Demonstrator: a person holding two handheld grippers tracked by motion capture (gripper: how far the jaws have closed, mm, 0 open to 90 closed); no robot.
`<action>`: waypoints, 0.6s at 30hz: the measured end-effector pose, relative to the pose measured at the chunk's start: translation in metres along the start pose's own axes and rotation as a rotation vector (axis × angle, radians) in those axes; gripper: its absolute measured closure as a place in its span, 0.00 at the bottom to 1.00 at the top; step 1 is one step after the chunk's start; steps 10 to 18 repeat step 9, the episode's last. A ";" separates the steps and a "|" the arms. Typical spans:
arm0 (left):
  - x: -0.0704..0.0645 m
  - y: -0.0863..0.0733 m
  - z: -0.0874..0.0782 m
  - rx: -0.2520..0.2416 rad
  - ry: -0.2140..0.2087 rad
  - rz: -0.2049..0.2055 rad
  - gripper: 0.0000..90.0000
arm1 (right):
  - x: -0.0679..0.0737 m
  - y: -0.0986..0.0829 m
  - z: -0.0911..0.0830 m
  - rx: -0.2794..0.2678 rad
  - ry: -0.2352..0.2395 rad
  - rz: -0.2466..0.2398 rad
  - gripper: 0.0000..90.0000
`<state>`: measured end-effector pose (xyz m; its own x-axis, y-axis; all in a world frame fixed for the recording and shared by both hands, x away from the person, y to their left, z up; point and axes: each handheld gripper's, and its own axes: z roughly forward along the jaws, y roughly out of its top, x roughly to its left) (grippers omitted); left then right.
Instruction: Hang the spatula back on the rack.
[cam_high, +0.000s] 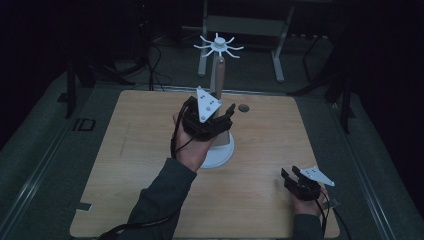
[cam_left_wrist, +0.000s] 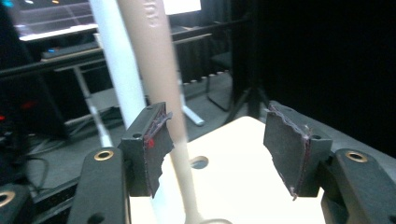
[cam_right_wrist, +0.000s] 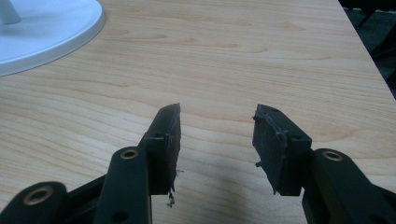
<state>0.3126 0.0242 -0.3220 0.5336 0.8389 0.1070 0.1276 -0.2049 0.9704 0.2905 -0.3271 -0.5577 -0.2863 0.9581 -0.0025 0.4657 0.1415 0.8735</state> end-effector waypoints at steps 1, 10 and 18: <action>0.000 -0.001 0.000 0.006 -0.014 0.007 0.45 | 0.000 0.000 0.000 0.000 0.001 0.000 0.57; 0.004 -0.011 0.003 0.022 -0.166 -0.033 0.46 | 0.000 0.000 0.000 0.003 0.002 0.001 0.57; 0.004 -0.011 0.003 0.022 -0.166 -0.033 0.46 | 0.000 0.000 0.000 0.003 0.002 0.001 0.57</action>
